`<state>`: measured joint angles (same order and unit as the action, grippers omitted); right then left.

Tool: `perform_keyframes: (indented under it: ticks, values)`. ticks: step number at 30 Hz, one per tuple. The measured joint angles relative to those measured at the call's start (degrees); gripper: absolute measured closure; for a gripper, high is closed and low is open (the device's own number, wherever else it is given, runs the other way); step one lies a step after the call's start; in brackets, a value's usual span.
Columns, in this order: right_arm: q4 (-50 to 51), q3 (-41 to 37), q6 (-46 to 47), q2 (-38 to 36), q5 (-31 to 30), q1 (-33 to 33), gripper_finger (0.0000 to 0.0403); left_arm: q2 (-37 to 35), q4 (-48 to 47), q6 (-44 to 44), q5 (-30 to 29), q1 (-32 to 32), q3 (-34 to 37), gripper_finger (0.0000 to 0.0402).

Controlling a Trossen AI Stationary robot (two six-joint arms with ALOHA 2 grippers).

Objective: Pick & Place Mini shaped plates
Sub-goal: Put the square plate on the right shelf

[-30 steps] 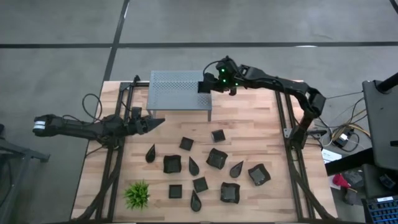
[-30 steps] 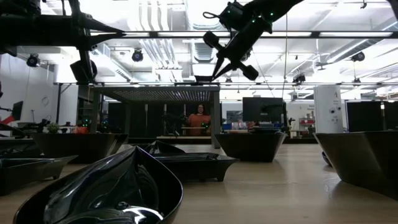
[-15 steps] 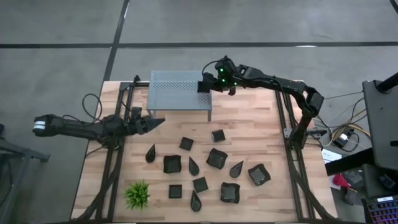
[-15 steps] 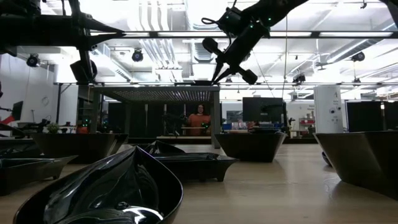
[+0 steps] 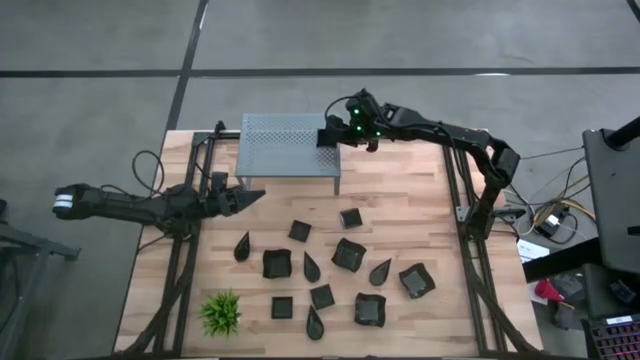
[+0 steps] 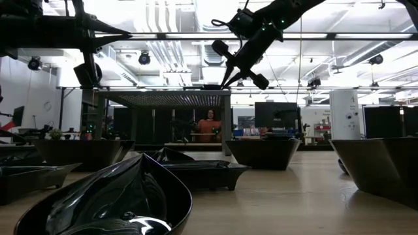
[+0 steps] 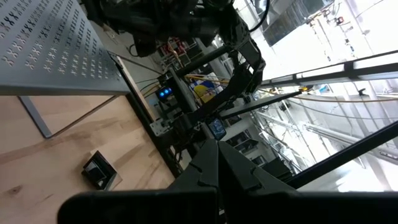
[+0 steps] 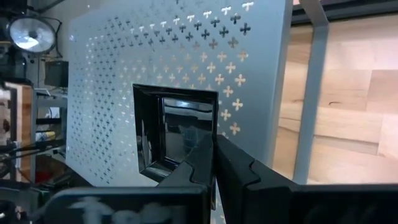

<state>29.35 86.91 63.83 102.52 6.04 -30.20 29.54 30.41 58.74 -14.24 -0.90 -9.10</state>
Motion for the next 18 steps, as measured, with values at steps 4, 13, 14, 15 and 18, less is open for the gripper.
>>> perform_keyframes:
  ticks: [4,13,14,15,18]
  values:
    - [0.0,0.0,-0.6,0.0,0.0,-0.2,0.0394,0.0,0.0,0.0,0.0,0.0,0.0,0.0401]
    - [-0.2,0.0,-1.3,0.0,0.0,-0.6,0.0394,0.0,0.0,0.0,0.0,0.0,0.0,0.0401]
    - [-0.2,0.0,-1.3,0.0,0.0,-0.6,0.0394,0.0,0.0,0.0,0.0,0.0,0.0,0.0401]
    - [-0.2,0.0,-1.4,0.0,0.1,-0.6,0.0394,0.0,0.0,0.0,0.0,0.0,0.0,0.0401]
    - [-0.2,0.0,-1.5,0.0,0.4,-0.6,0.0394,0.0,0.0,0.0,0.0,0.0,0.0,0.0401]
